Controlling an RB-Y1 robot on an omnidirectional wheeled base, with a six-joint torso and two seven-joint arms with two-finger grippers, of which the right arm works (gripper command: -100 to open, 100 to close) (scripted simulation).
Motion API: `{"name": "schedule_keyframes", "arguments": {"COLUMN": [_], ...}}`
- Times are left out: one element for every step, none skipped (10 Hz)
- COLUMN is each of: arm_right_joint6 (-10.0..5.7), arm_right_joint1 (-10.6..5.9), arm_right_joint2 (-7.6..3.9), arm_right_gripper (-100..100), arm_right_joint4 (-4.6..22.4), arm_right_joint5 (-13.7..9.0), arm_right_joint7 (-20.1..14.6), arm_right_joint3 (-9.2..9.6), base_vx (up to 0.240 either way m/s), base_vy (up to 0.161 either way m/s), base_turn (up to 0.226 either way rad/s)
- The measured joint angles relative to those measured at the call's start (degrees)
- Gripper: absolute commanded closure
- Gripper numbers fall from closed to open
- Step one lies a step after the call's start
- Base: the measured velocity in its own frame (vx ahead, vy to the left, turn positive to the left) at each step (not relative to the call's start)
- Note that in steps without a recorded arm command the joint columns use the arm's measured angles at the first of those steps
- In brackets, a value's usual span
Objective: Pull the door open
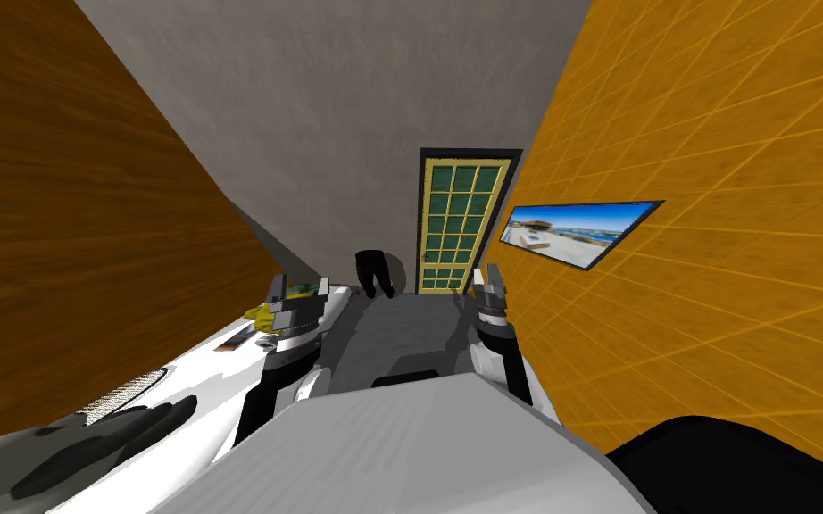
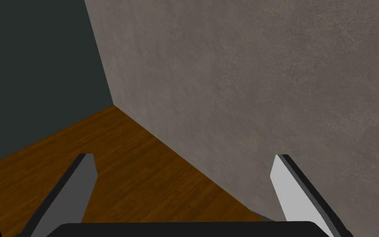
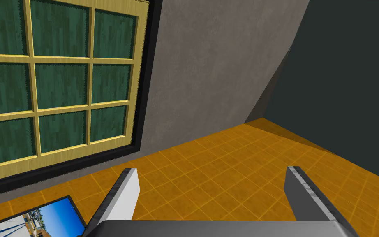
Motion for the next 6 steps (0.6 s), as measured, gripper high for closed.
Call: {"name": "schedule_keyframes", "arguments": {"arm_right_joint6": [-0.19, -0.25, -0.26, -0.53, -0.90, -1.20], "arm_right_joint1": [-0.44, -0.97, -1.17, -1.50, -1.69, -2.20], "arm_right_joint2": [-0.45, -1.11, -1.54, -1.94, -2.20, -2.42], "arm_right_gripper": [-100, -100, -100, -100, -100, -100], "arm_right_joint4": [1.2, 2.3, 3.0, 4.2, 5.4, 6.7], "arm_right_joint5": [0.2, 0.3, 0.5, 0.7, 1.1, 1.4], "arm_right_joint7": [0.6, 1.4, 2.2, 3.0, 4.1, 5.0], "arm_right_joint3": [-0.24, -0.76, -0.97, -1.18, -1.21, -1.30], "base_vx": [0.123, 0.134, 0.125, 0.125, 0.115, 0.105], "base_vy": [-0.013, -0.011, 0.000, 0.006, 0.001, 0.010], "base_turn": [-0.021, 0.000, 0.002, 0.000, -0.002, 0.002]}}
